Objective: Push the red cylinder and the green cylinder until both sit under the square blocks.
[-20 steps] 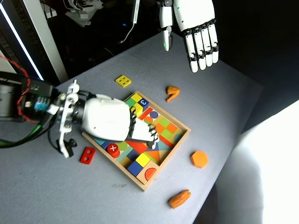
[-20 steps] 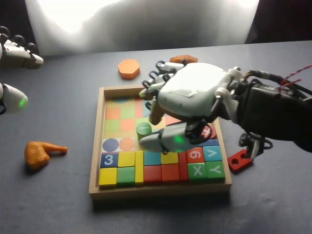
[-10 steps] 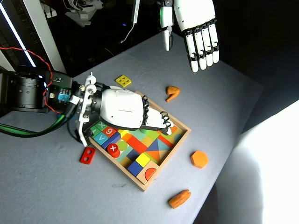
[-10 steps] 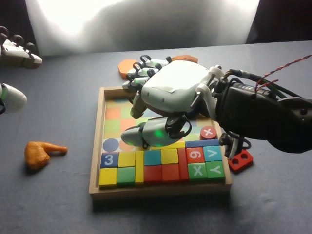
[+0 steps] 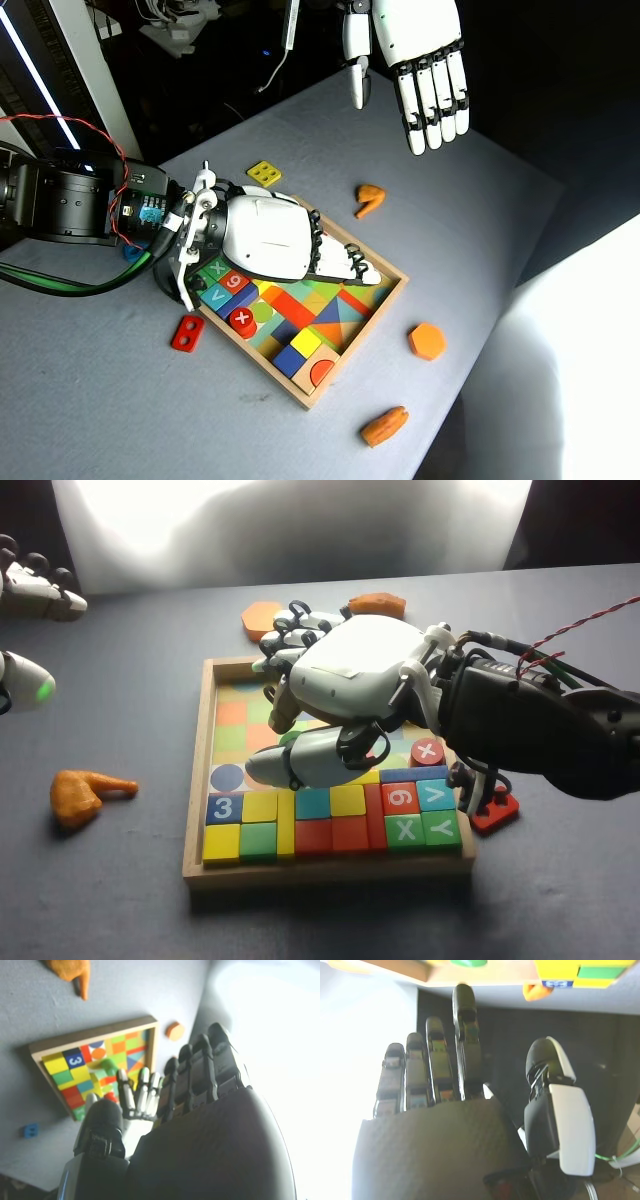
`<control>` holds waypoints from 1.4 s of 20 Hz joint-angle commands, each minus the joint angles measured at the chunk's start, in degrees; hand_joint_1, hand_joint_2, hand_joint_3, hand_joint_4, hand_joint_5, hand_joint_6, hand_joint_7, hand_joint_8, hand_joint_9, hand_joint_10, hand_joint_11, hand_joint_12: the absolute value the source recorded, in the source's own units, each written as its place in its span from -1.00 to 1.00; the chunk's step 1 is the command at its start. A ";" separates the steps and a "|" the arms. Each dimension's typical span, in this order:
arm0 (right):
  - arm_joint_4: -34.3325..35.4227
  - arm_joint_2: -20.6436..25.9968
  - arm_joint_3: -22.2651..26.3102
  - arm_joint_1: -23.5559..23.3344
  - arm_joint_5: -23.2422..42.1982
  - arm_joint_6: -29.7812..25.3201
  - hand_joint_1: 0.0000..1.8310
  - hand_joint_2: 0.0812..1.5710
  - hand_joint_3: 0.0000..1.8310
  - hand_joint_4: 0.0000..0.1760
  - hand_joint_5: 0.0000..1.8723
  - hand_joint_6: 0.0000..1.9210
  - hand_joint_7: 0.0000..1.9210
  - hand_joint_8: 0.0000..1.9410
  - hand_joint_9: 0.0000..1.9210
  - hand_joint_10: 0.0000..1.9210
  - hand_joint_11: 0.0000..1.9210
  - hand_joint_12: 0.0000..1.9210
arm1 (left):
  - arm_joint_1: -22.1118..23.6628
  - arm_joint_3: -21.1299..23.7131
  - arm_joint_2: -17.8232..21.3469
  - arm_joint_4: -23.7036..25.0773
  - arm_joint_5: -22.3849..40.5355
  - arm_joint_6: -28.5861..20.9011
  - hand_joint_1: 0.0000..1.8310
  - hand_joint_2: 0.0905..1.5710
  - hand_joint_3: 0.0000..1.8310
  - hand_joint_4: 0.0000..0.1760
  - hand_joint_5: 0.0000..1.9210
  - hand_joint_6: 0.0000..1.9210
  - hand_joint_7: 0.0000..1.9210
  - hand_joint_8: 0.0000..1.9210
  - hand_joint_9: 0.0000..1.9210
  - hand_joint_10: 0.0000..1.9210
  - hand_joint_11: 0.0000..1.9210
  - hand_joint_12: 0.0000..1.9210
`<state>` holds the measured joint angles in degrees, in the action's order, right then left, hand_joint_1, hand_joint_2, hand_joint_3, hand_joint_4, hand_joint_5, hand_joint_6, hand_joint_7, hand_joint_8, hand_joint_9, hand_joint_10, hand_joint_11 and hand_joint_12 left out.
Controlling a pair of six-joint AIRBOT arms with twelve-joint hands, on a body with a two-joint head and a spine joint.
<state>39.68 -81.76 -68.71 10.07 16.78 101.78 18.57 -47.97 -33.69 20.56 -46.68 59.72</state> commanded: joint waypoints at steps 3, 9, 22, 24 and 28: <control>-0.92 0.37 0.06 0.57 4.46 -0.29 -0.94 0.48 -1.00 -1.00 -0.11 -0.99 -0.73 -1.00 -0.93 -1.00 -1.00 -1.00 | 0.55 -0.17 0.71 1.66 4.47 0.15 -1.00 0.83 -1.00 -1.00 -0.91 -0.99 -0.90 -1.00 -0.91 -1.00 -1.00 -0.74; -0.93 0.77 0.10 1.70 3.23 -0.27 -0.99 0.52 -0.99 -1.00 -0.12 -1.00 -0.75 -0.99 -0.88 -0.98 -1.00 -1.00 | 0.56 -0.18 0.71 1.66 4.47 0.15 -1.00 0.80 -1.00 -1.00 -0.92 -1.00 -0.91 -1.00 -0.92 -1.00 -1.00 -0.78; -1.03 9.84 5.56 4.60 -1.64 3.62 -1.00 0.54 -1.00 -1.00 -0.14 -0.99 -0.71 -0.99 -0.86 -0.96 -1.00 -0.53 | 0.56 -0.20 0.71 1.66 4.48 0.15 -1.00 0.84 -1.00 -1.00 -0.91 -1.00 -0.90 -1.00 -0.90 -1.00 -1.00 -0.72; -2.07 11.16 6.58 5.61 -2.11 3.62 -1.00 0.53 -1.00 -1.00 -0.15 -0.99 -0.71 -0.99 -0.85 -0.94 -1.00 -0.23 | 0.56 -0.20 0.71 1.66 4.48 0.15 -1.00 0.84 -1.00 -1.00 -0.91 -1.00 -0.91 -0.99 -0.92 -1.00 -1.00 -0.75; -3.95 13.39 8.49 6.81 -2.20 3.61 -0.99 0.53 -1.00 -1.00 -0.16 -0.99 -0.72 -1.00 -0.90 -0.93 -1.00 -0.40 | 0.56 -0.21 0.71 1.67 4.48 0.15 -1.00 0.85 -1.00 -1.00 -0.92 -1.00 -0.92 -1.00 -0.93 -1.00 -1.00 -0.76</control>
<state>35.92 -68.75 -60.12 16.03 15.42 104.84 18.57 -47.97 -33.69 20.53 -46.65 59.72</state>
